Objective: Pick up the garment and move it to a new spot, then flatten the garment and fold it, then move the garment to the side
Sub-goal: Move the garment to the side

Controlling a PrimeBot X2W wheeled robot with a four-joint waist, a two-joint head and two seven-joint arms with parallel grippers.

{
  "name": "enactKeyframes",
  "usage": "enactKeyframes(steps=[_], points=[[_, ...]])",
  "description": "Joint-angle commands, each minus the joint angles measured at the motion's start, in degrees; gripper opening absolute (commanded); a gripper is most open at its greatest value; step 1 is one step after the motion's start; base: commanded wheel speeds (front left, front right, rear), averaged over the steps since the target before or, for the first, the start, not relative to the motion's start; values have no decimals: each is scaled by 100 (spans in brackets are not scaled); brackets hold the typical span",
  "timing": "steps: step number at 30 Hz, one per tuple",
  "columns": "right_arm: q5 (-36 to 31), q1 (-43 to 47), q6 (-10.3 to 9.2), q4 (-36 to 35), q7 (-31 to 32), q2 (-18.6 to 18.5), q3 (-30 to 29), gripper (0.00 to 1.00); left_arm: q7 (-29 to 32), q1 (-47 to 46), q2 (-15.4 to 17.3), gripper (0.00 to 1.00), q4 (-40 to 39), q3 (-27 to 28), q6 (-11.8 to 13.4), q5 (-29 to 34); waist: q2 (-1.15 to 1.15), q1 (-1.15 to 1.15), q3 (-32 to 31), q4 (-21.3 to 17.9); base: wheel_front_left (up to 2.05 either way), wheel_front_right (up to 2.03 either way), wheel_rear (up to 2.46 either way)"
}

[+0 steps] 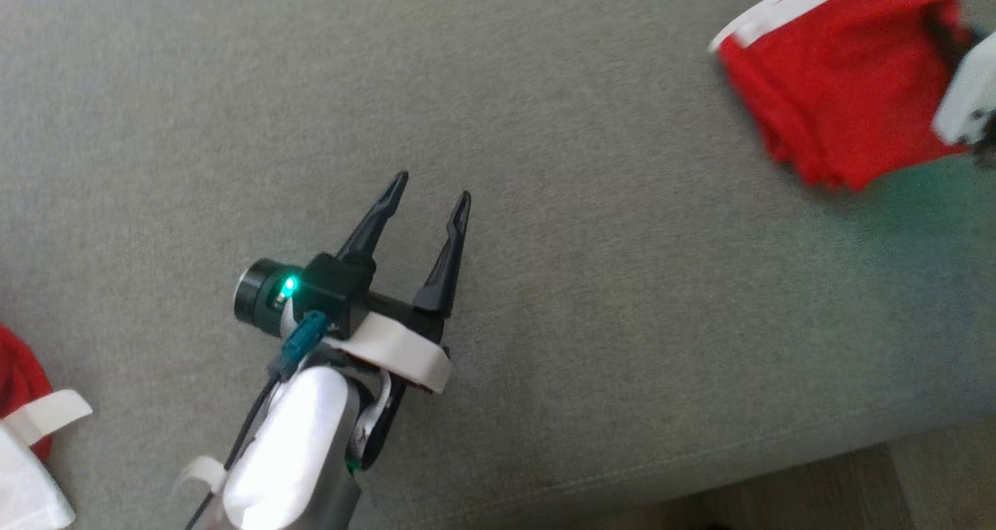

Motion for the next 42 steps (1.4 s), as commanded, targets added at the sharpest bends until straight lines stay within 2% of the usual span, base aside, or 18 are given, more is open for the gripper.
enactKeyframes(steps=[1,6,12,13,14,15,16,20,27,33,37,42], points=[[-31,-134,43,-30,-39,-237,43,0,-45,-272,16,100,-182,173,49,59,0,-1,218,168,0,0,0],[-102,-606,43,523,5,-397,47,0,-45,-338,21,100,-230,232,79,132,0,-1,471,252,0,0,0],[-232,-929,43,1133,-166,-281,14,0,-45,-352,21,100,-244,279,87,165,0,-1,558,255,0,0,0],[-239,-950,43,1188,-205,-248,14,19,-45,-358,21,100,-237,282,86,164,0,-1,562,254,0,0,0],[-243,-959,43,1255,-228,-214,14,50,-45,-367,21,100,-230,283,84,161,0,-1,561,252,0,0,0],[-251,-964,43,1330,-239,-180,18,93,-45,-376,21,100,-223,284,82,156,0,-1,554,250,0,0,0],[-264,-976,43,1391,-258,-152,26,100,-45,-386,20,100,-218,283,80,150,0,-1,545,249,0,0,0],[-364,-1006,43,1569,-465,-87,76,100,-45,-374,19,100,-203,288,76,96,0,-1,414,264,0,0,0],[-560,-978,43,1569,-1256,32,147,100,-45,-154,17,100,-293,429,102,-102,0,-1,-203,351,0,0,0],[-455,-478,43,921,-2077,164,182,100,-45,166,17,100,-394,690,135,-227,0,-1,-931,480,0,0,0],[-336,94,43,330,-2393,192,242,100,-45,424,30,100,-428,949,125,-265,0,-1,-1387,605,0,0,0],[-318,859,43,-355,-2710,201,48,100,-45,709,87,100,-424,1229,97,-284,0,-1,-1787,749,0,0,0]])
